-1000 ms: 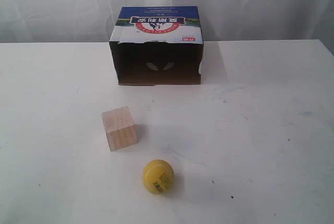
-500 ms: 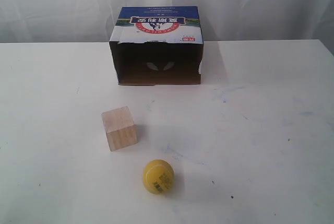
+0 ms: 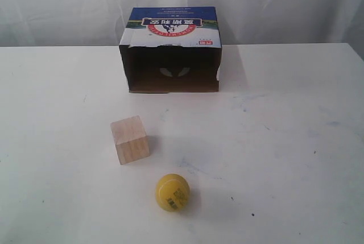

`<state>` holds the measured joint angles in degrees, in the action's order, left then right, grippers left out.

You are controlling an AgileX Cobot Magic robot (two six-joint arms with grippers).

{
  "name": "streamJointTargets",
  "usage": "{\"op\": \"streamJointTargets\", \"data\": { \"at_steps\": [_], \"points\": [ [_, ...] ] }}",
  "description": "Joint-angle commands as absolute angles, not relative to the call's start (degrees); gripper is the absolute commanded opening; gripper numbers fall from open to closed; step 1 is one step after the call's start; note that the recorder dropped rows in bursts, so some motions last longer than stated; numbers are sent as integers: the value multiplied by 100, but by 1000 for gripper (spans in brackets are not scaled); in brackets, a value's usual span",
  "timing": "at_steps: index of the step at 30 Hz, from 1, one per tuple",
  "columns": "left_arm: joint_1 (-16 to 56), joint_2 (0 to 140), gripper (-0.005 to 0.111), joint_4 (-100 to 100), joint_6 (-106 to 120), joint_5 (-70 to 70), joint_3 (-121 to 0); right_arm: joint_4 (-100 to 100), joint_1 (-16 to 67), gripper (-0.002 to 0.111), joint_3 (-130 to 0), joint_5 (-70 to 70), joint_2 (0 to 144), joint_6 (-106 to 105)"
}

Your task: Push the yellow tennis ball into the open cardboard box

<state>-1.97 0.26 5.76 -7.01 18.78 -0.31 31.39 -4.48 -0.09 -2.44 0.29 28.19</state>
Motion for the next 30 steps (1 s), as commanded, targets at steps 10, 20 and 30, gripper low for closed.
{"op": "streamJointTargets", "data": {
  "at_steps": [10,20,30],
  "points": [
    [-156,0,0,535,-708,2014,0,4703,-438,0,0,-3224,0,4327],
    [-156,0,0,535,-708,2014,0,1029,-438,0,-2183,-3707,1378,6131],
    [-156,0,0,535,-708,2014,0,-5883,-438,0,-5702,-2926,5215,5807]
  ]
}}
